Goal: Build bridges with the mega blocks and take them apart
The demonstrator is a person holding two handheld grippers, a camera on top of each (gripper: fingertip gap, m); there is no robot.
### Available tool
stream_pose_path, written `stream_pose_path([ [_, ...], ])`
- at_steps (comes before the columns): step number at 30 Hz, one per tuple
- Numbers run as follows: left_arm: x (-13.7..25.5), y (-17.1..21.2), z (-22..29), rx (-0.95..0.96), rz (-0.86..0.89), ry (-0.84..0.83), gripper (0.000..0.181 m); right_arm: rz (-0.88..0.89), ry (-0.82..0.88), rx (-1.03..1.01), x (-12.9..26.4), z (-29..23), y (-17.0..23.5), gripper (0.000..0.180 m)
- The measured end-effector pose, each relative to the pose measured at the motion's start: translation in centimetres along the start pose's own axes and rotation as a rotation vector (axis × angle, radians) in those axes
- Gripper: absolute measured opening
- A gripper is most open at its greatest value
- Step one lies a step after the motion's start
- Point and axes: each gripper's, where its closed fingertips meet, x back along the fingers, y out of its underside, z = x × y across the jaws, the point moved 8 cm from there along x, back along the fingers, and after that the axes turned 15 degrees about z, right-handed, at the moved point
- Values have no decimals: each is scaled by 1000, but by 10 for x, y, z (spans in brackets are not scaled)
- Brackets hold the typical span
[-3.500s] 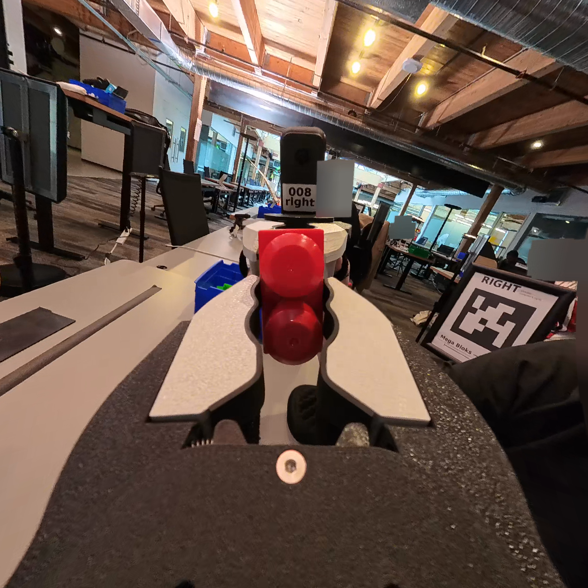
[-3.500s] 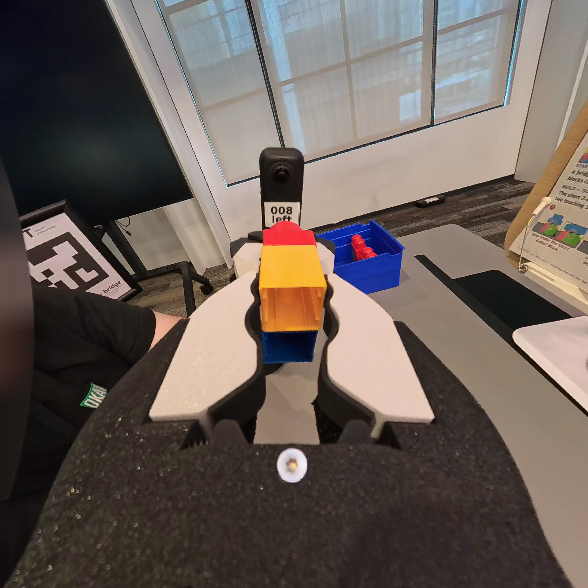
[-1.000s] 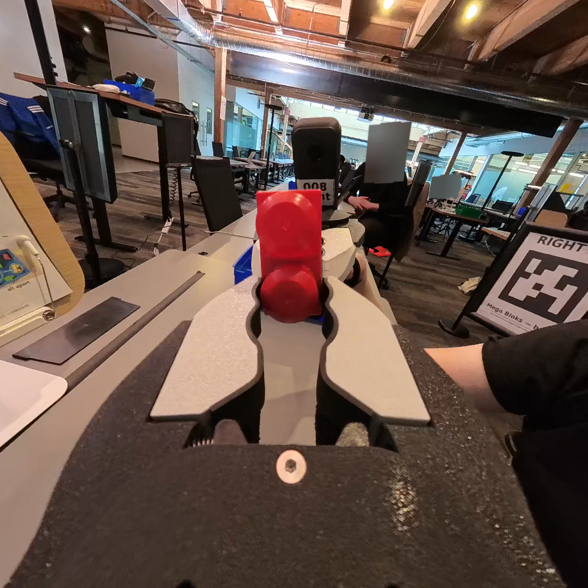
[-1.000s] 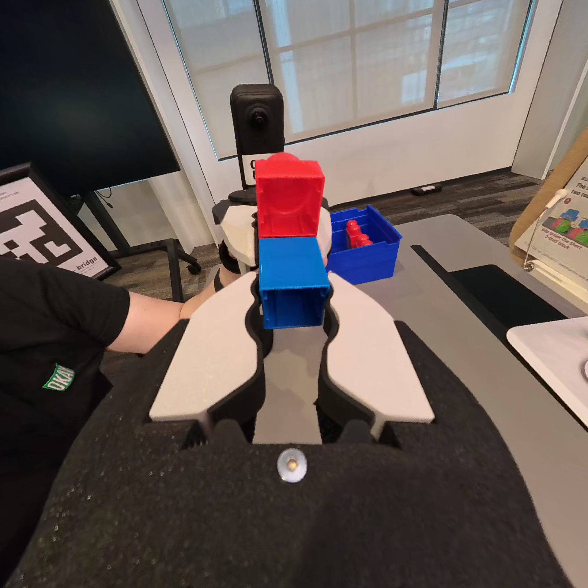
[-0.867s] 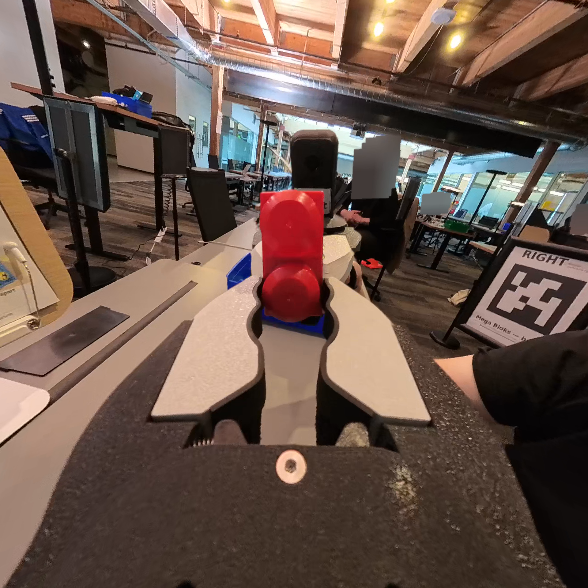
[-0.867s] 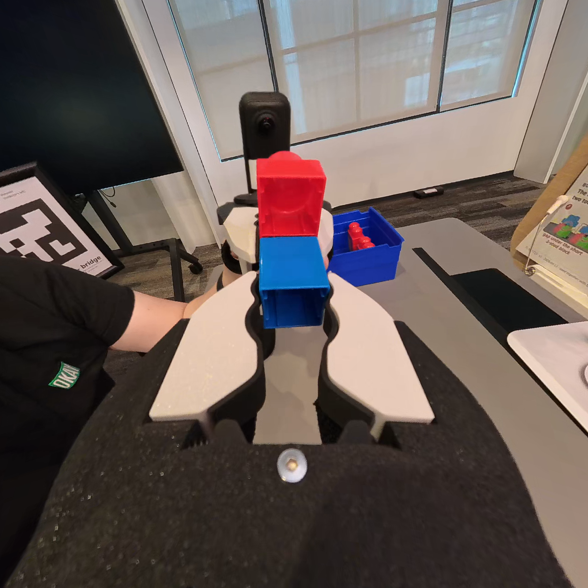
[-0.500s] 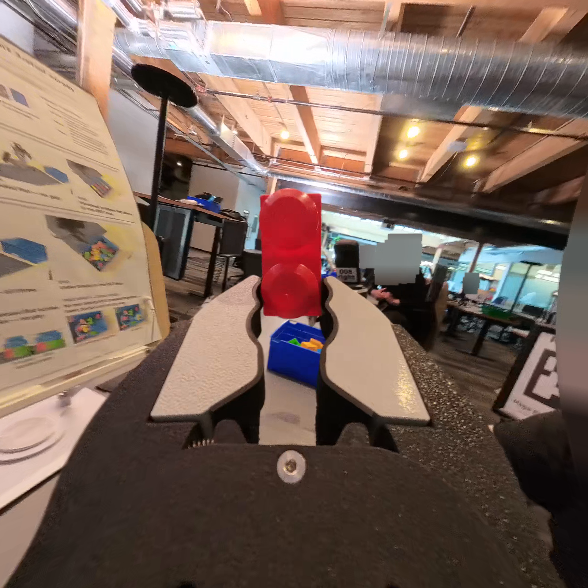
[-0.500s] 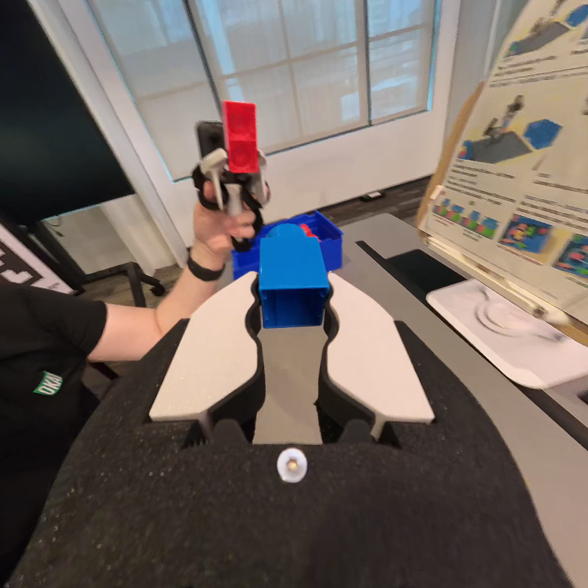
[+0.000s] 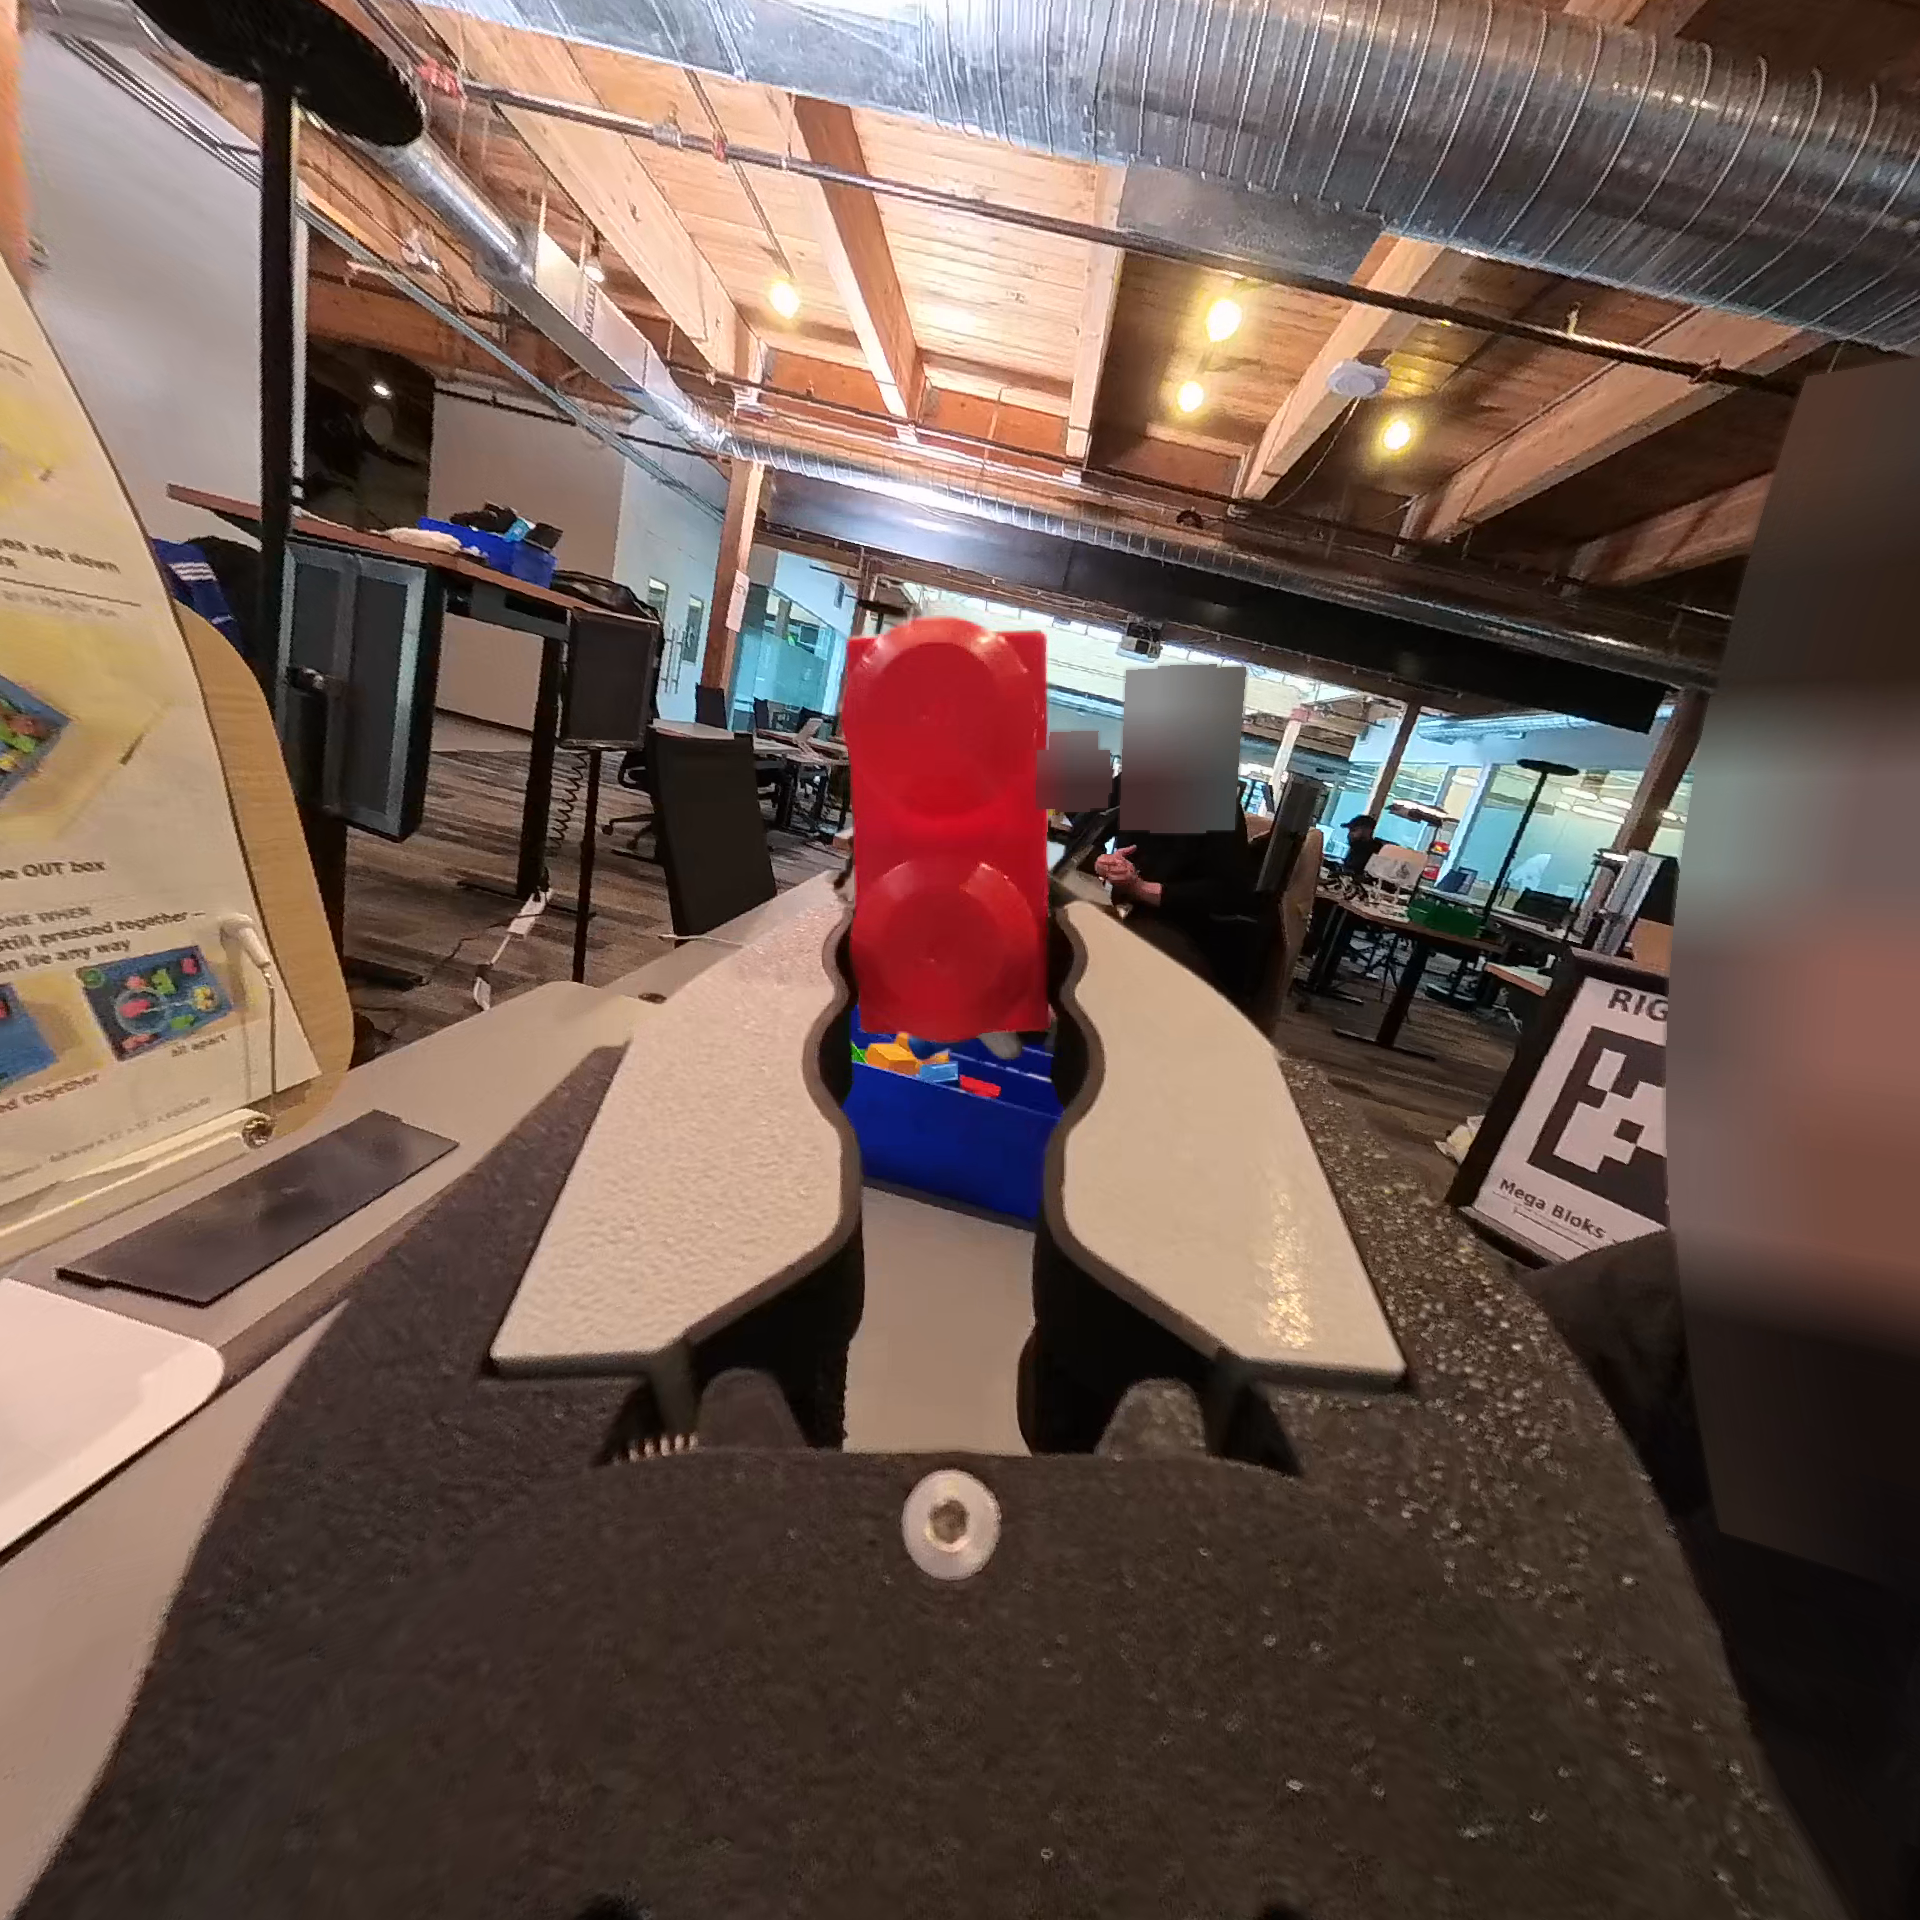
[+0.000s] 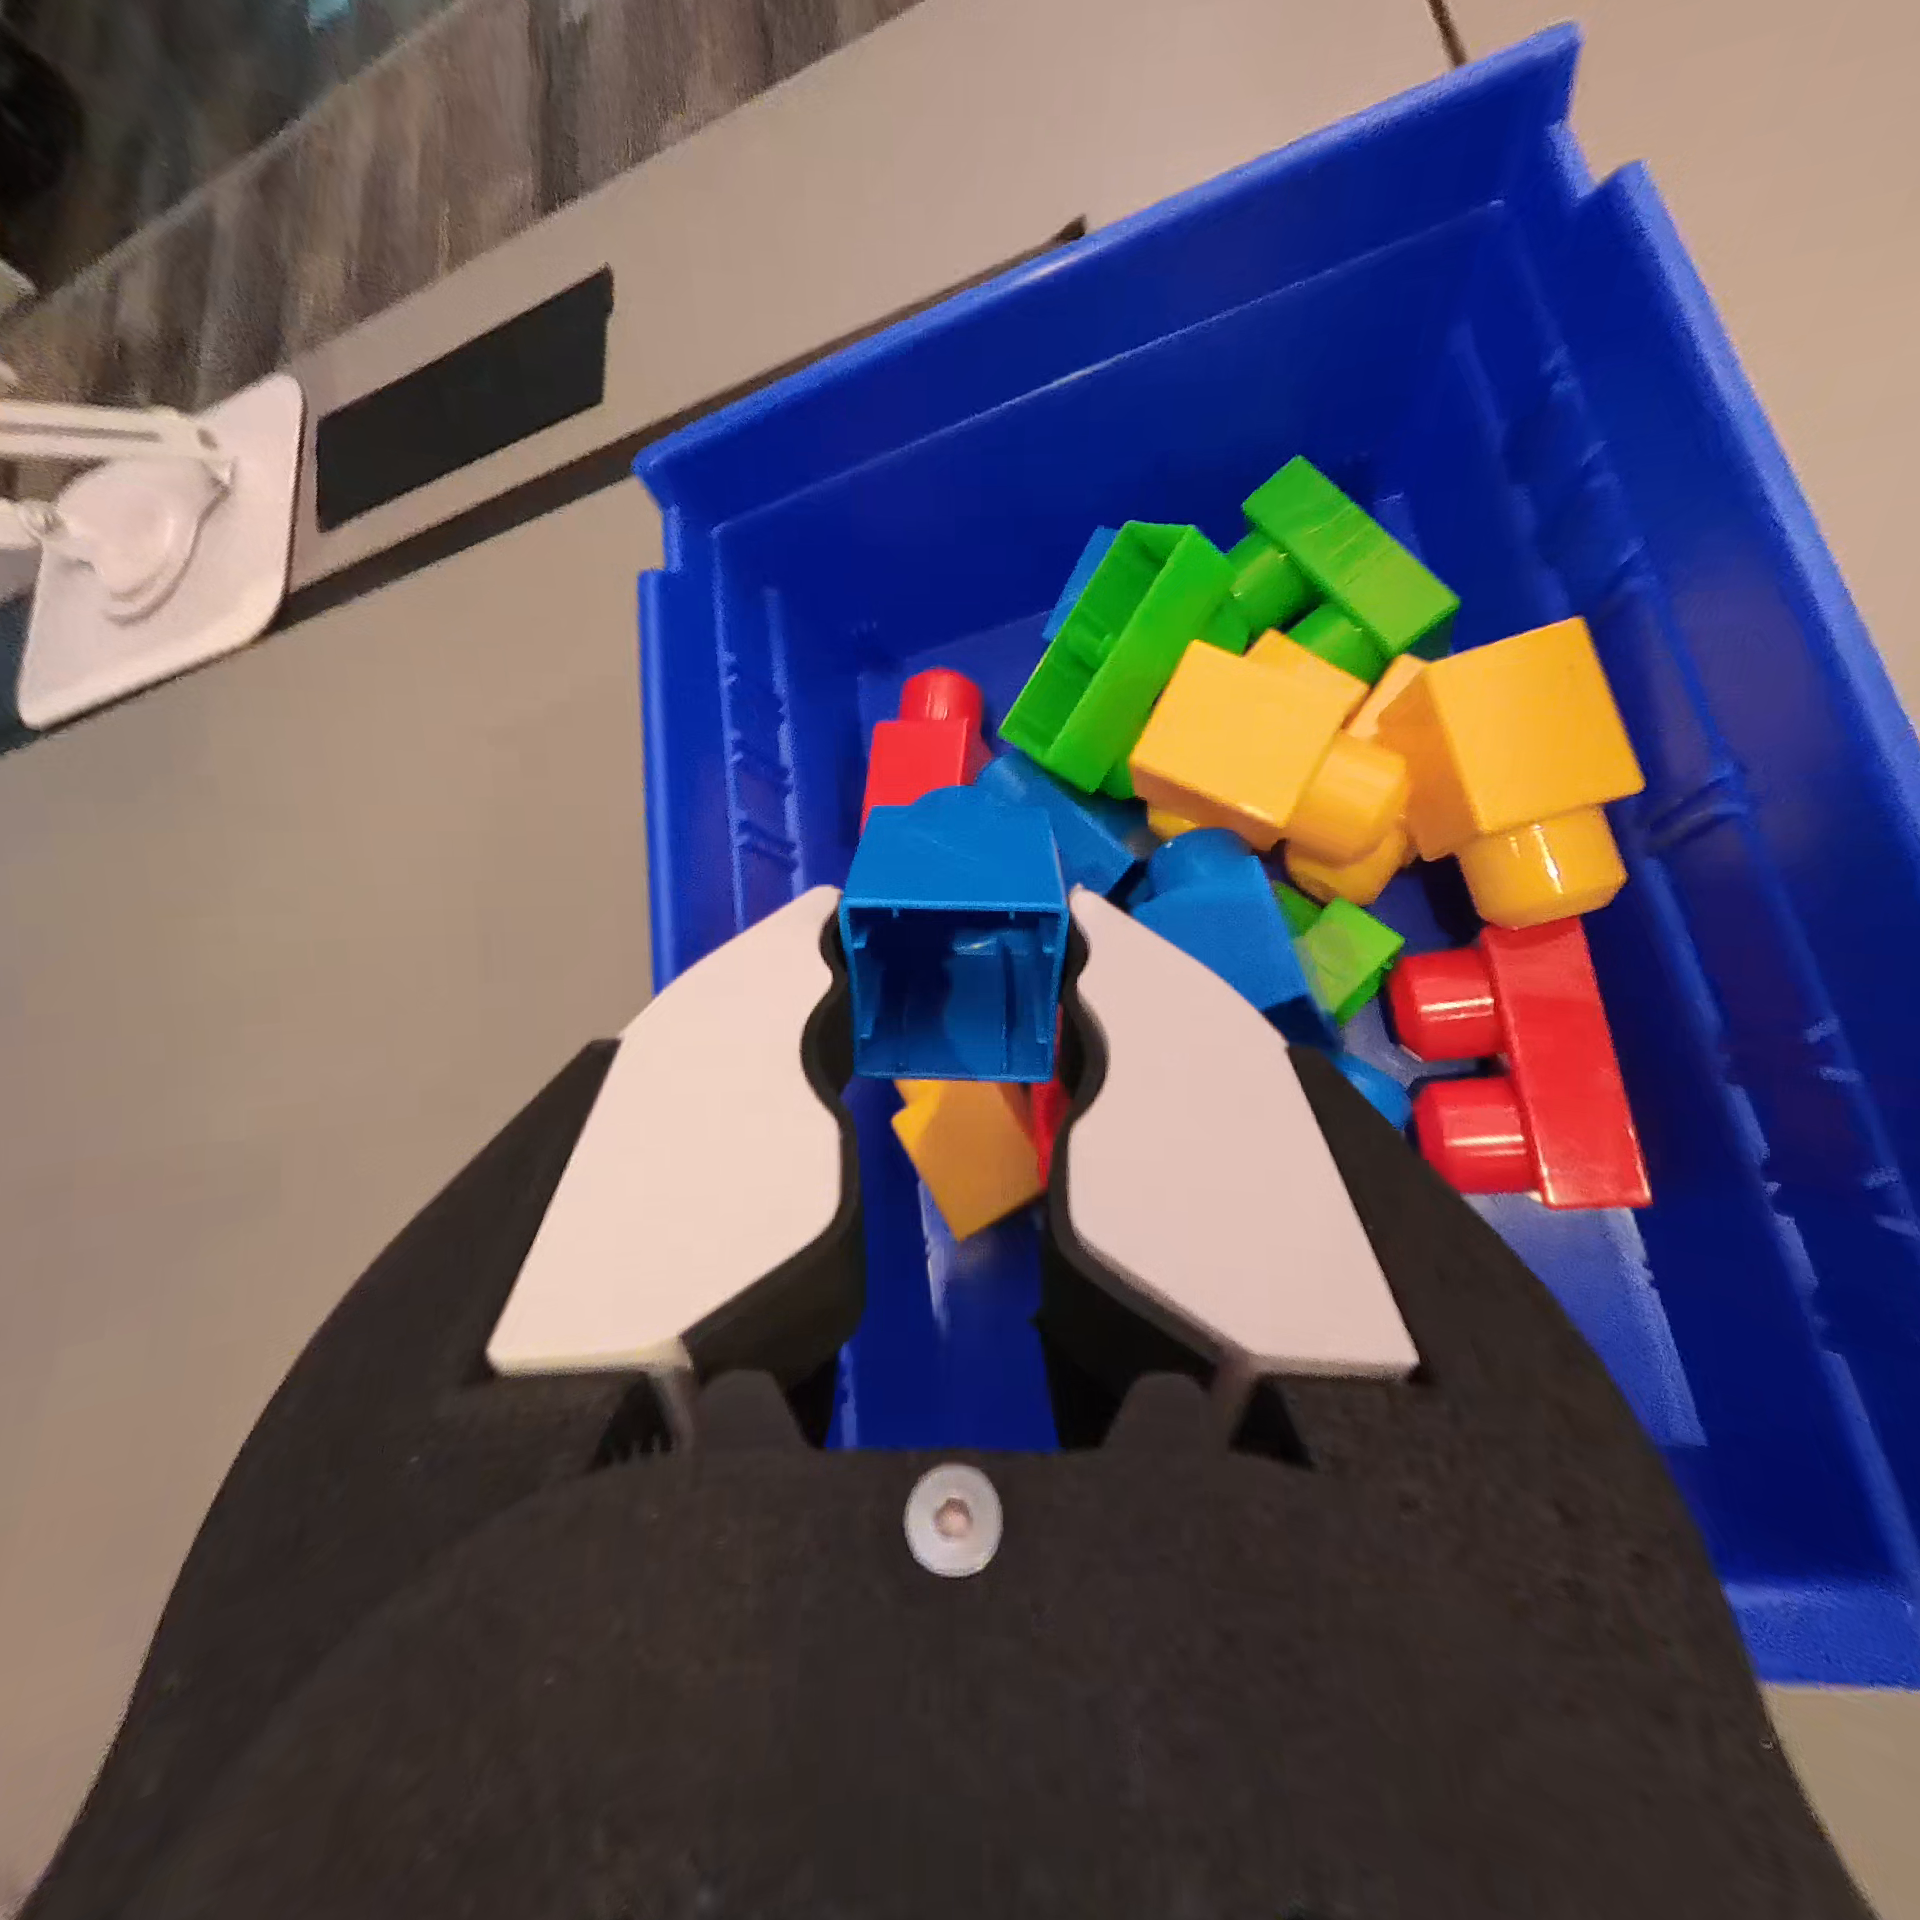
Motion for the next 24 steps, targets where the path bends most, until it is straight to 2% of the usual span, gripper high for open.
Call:
stream_pose_path([
  [3,-3,5,0,6,-23,4,35,49,93,-41,-2,9,-2,37],
  [5,-5,8,1,12,-39,9,35,101,130,-49,2,7,-9,60],
  [8,-9,14,2,10,-75,13,34,260,34,-15,18,-15,-30,60],
  [11,-16,26,2,-18,-149,3,34,418,-177,86,39,-66,-55,61],
  [13,-22,39,2,-67,-237,-18,34,496,-384,183,50,-115,-66,65],
  [17,-33,63,5,-192,-388,-55,34,493,-995,364,64,-228,-59,67],
  [19,-38,72,8,-210,-434,-42,35,476,-1233,449,67,-279,-47,65],
  [22,-42,83,11,-236,-490,-36,35,455,-1406,563,64,-339,-23,63],
  [24,-43,86,12,-251,-512,-28,35,417,-1363,685,53,-359,-9,62],
])
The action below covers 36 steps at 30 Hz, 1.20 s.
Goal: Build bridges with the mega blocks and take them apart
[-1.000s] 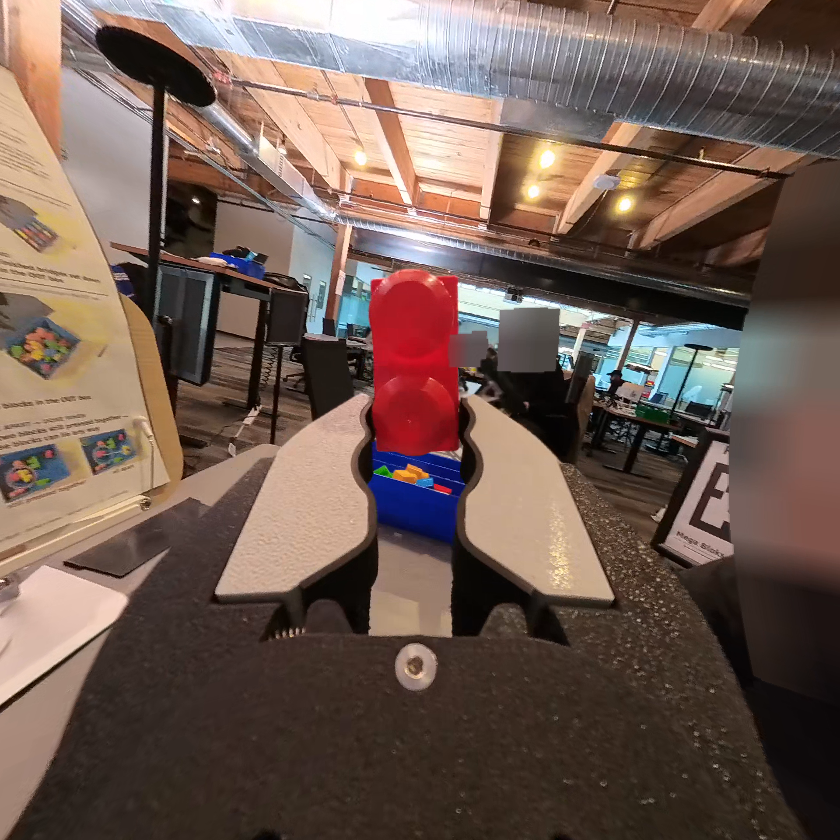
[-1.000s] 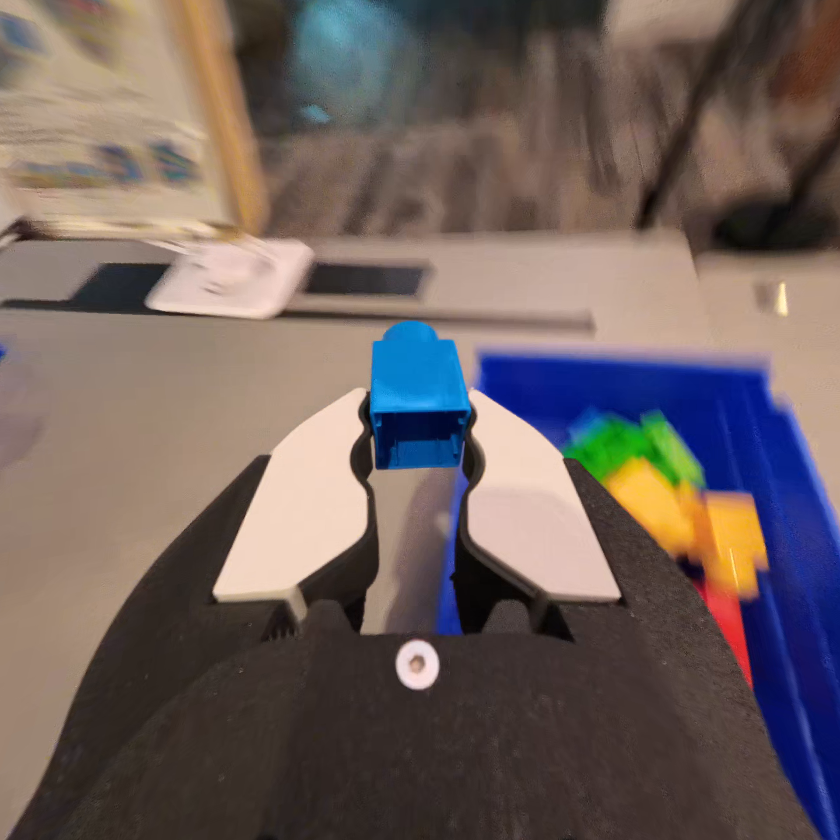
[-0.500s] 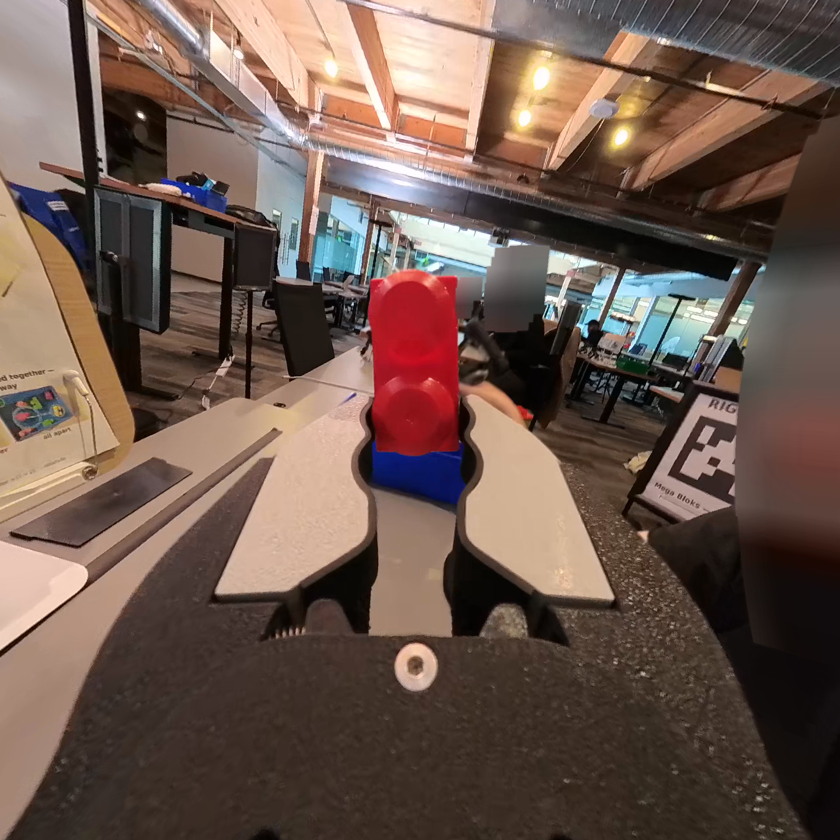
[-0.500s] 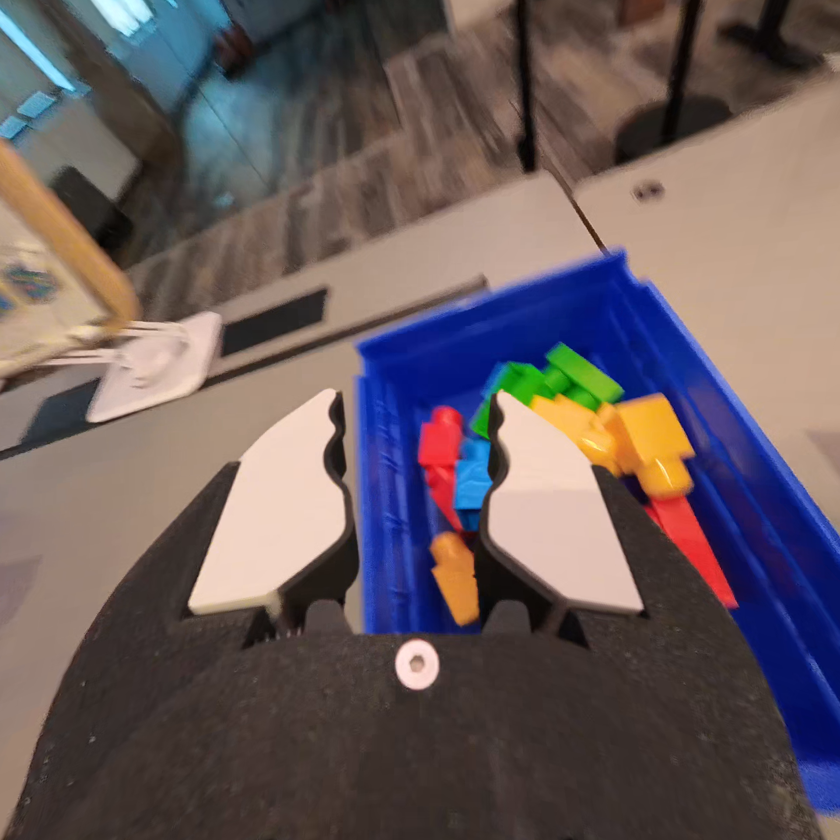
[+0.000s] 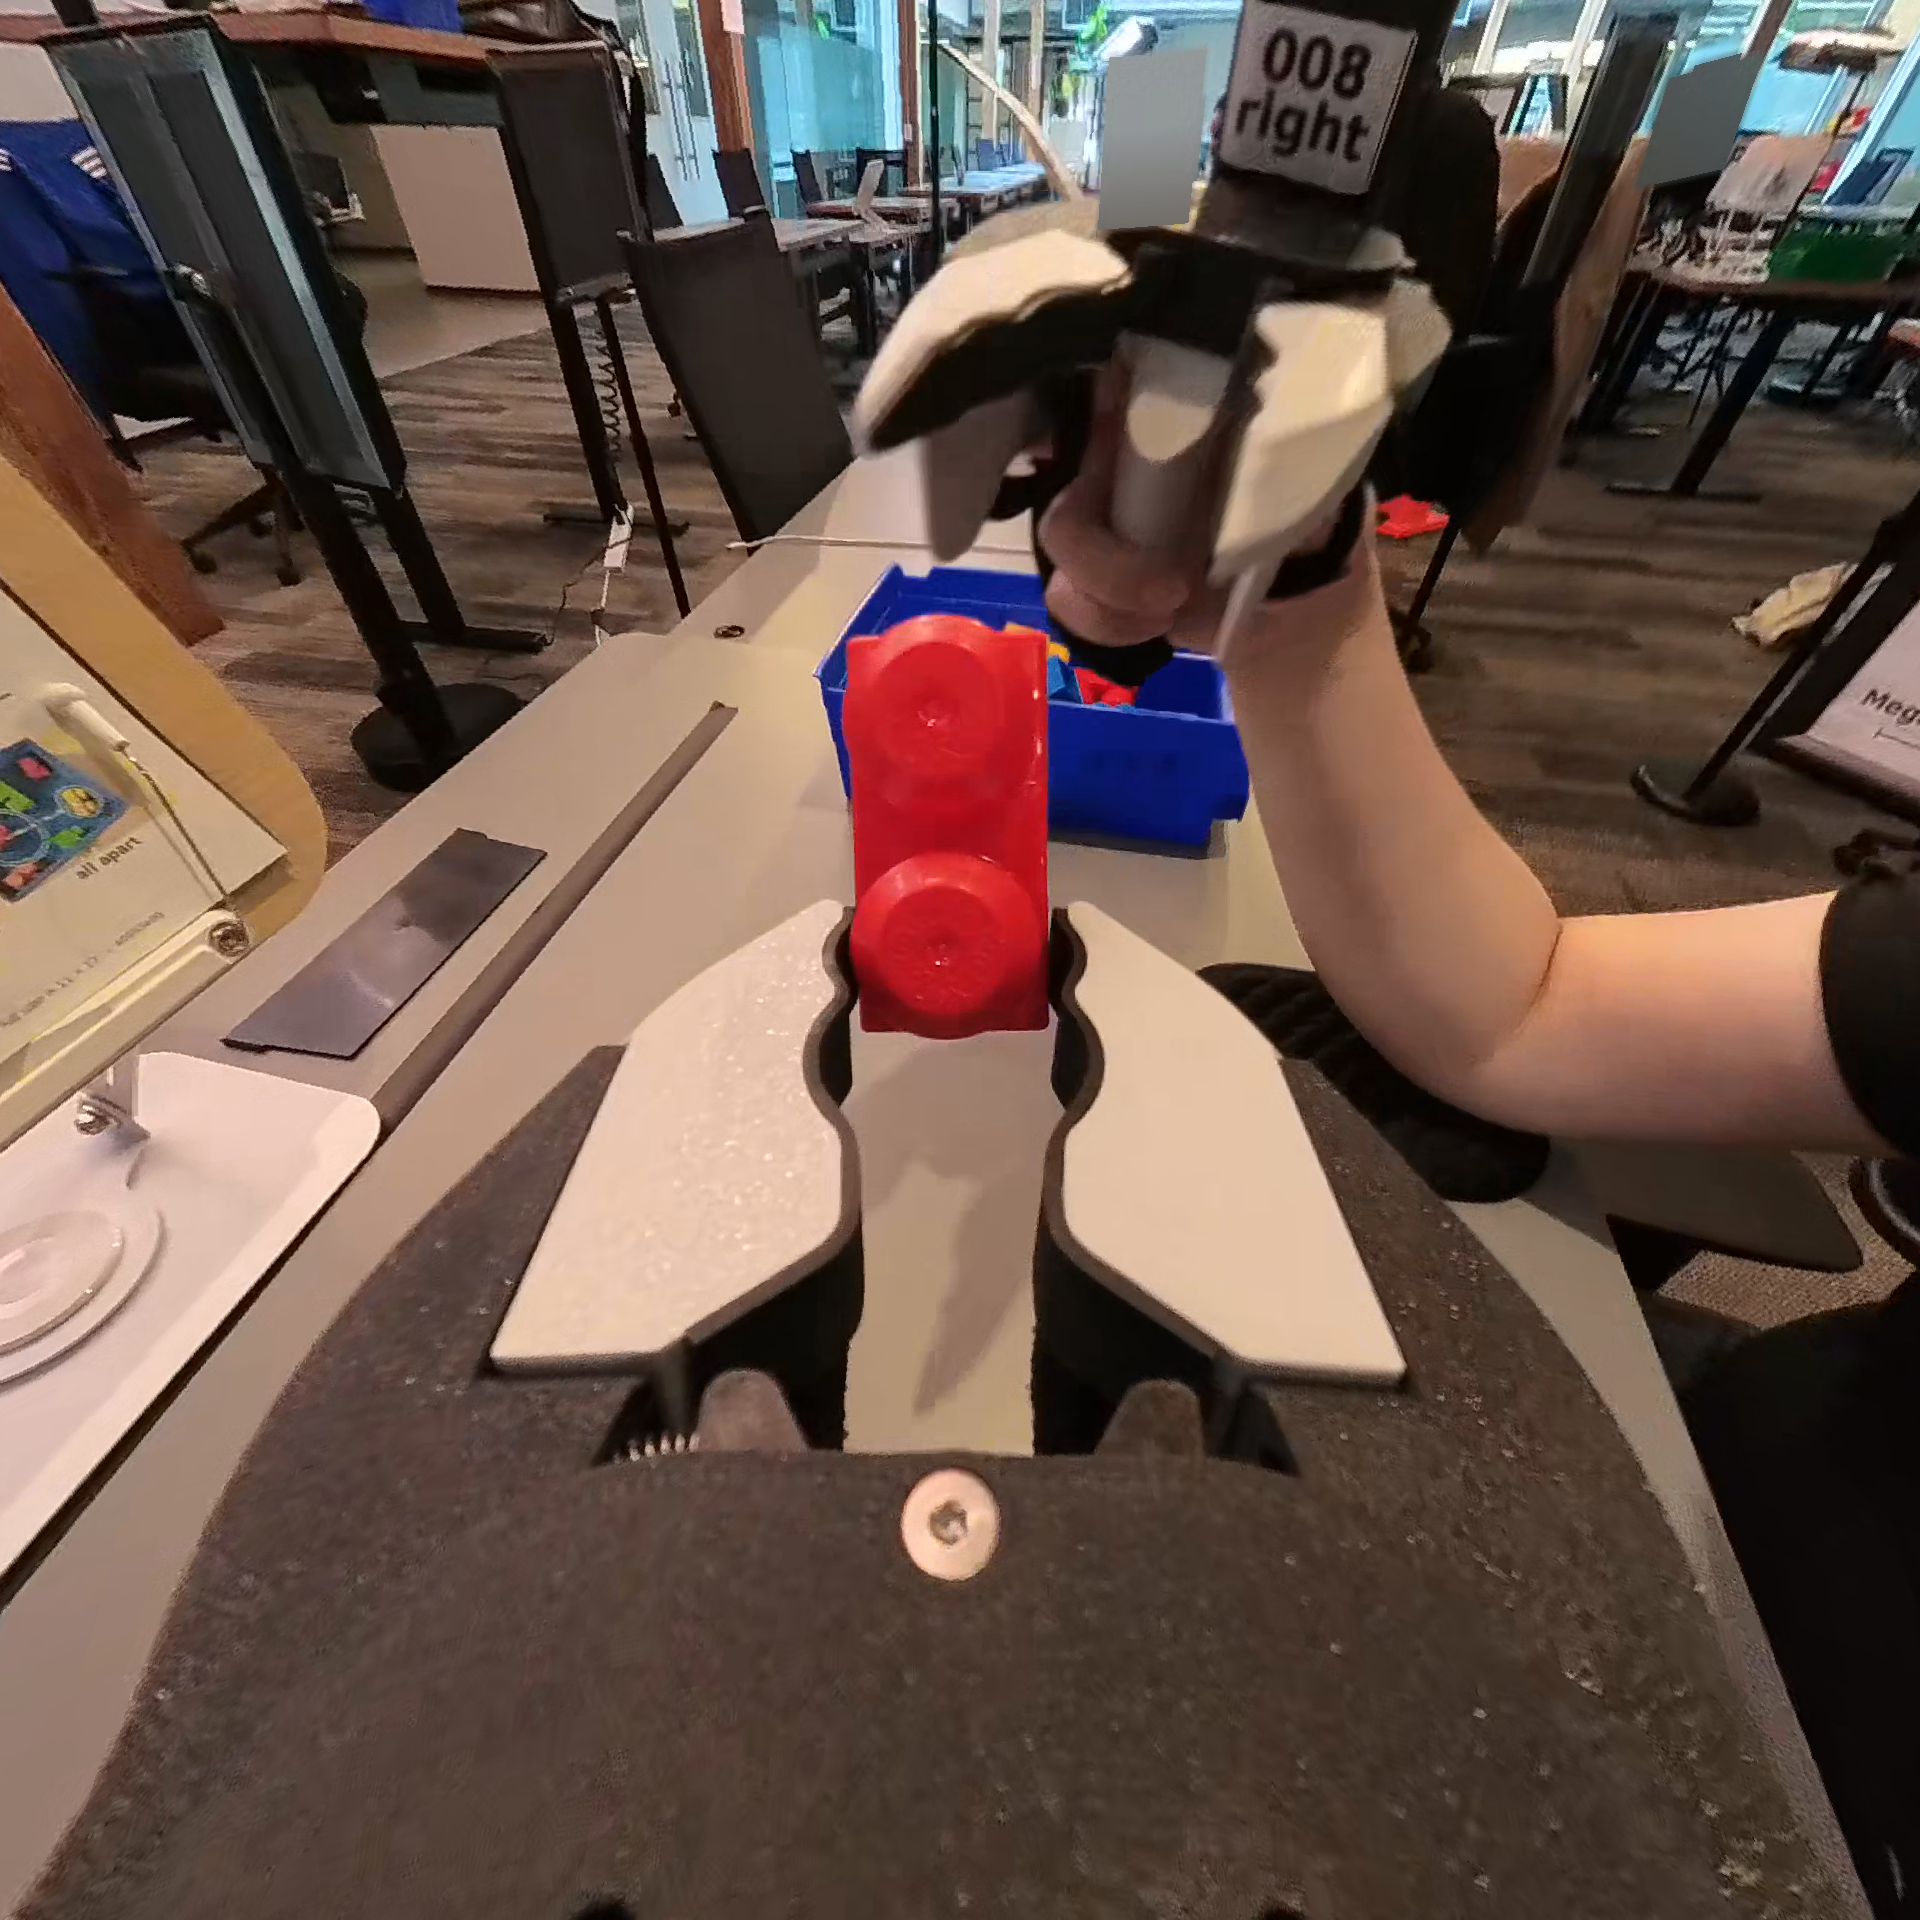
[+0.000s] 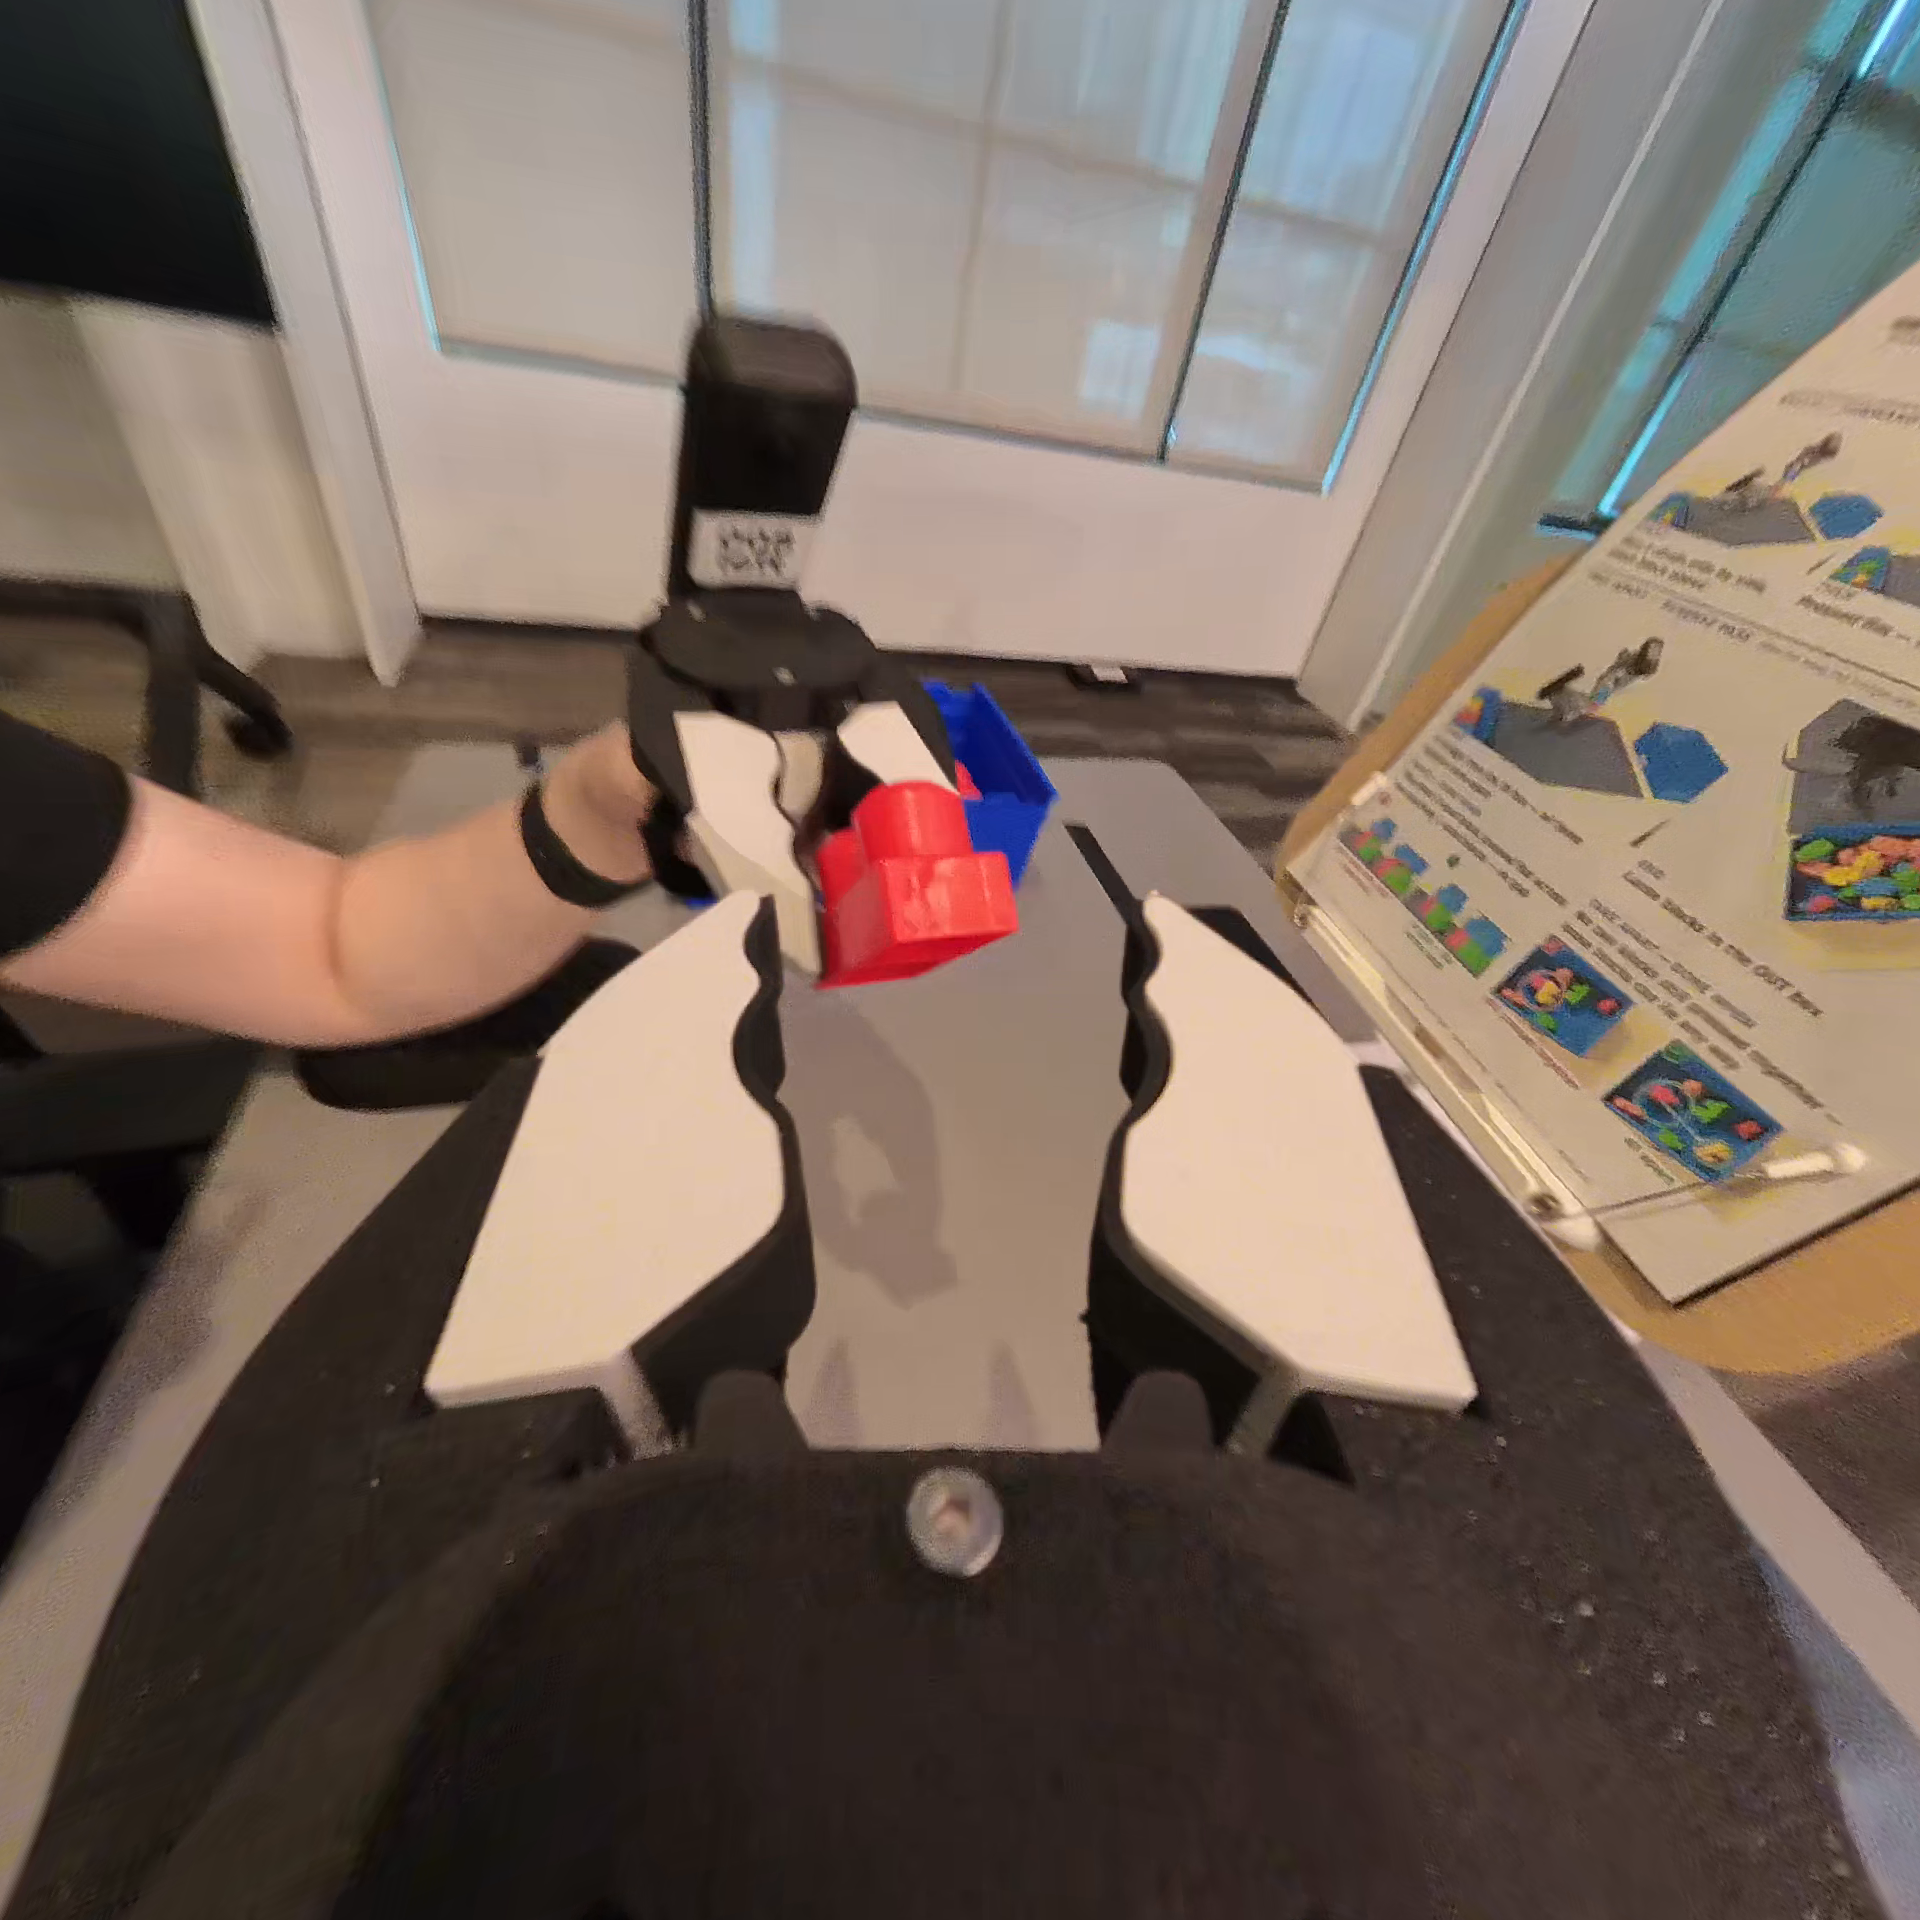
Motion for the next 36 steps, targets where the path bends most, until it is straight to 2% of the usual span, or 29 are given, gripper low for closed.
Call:
stream_pose_path([
  [2,-1,0,2,-5,-4,9,35,-52,-6,27,-14,0,11,66],
  [6,-3,0,6,-15,-10,32,35,-64,-117,-136,-35,-5,26,66],
  [8,-4,2,8,-30,-35,45,34,-83,-145,-163,-40,-4,31,38],
  [10,-4,4,7,-58,-51,30,36,-115,-154,-181,-38,-2,34,37],
  [12,-5,2,8,-65,-19,21,46,-117,-141,-185,-32,2,33,37],
  [15,-4,0,7,-74,-12,6,50,-112,-54,-172,-6,12,23,37],
  [17,-3,2,4,-72,-33,-9,53,-166,152,-106,32,30,18,37],
  [20,-1,3,2,-55,-50,-12,51,-219,551,-71,122,57,16,37],
  [23,-1,5,1,-57,-68,-21,49,-199,1076,-214,232,73,30,37],
  [26,-4,9,-2,-47,-93,-28,48,-186,1312,-439,306,69,66,37],
  [29,-8,13,-2,-27,-102,-19,47,-175,1441,-616,343,68,101,37],
  [33,-11,18,-2,-28,-131,-15,47,-295,1534,-656,350,74,122,37],
  [36,-12,20,-3,-27,-142,-19,48,-301,1608,-567,346,77,109,60],
])
